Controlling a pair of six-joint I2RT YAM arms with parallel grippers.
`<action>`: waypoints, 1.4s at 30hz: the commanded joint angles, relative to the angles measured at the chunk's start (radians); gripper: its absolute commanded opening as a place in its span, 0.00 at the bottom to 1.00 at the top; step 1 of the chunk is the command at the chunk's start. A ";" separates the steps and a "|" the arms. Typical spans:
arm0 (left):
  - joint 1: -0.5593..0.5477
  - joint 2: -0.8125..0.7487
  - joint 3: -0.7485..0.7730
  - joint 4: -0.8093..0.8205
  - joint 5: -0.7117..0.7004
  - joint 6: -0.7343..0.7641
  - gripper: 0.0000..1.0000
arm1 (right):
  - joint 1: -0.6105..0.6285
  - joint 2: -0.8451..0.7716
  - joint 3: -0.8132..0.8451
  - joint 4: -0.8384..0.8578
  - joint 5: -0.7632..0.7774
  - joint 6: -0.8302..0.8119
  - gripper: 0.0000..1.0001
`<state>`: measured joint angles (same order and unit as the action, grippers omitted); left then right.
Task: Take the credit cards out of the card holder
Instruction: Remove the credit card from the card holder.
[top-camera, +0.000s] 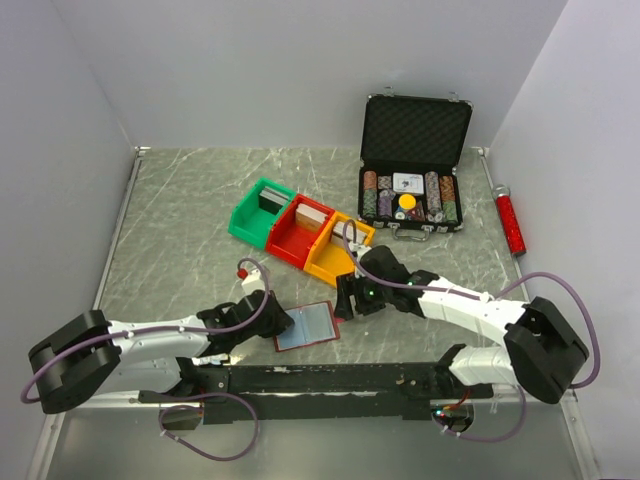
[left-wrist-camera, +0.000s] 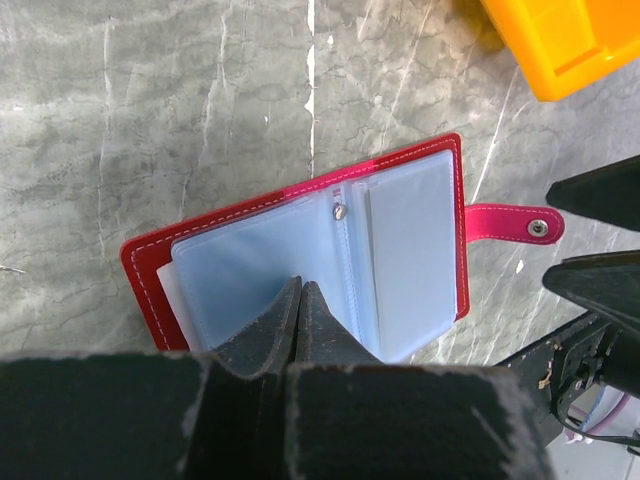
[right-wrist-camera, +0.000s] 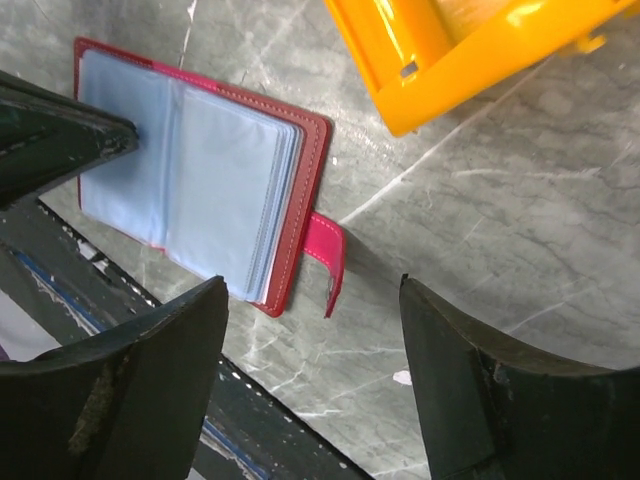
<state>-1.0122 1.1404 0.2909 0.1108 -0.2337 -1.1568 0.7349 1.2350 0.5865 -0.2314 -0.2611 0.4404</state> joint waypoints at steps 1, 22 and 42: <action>-0.005 -0.018 -0.024 -0.014 -0.010 -0.014 0.01 | -0.005 0.020 -0.007 0.038 -0.030 0.003 0.74; -0.005 -0.067 -0.042 0.006 -0.009 -0.018 0.01 | -0.006 0.193 -0.002 0.176 -0.153 0.032 0.41; -0.005 -0.361 -0.137 0.107 -0.023 -0.009 0.27 | -0.009 -0.028 0.127 -0.089 -0.228 -0.114 0.00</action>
<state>-1.0122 0.9062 0.2077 0.1169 -0.2359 -1.1633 0.7319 1.2789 0.6228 -0.2203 -0.4400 0.4038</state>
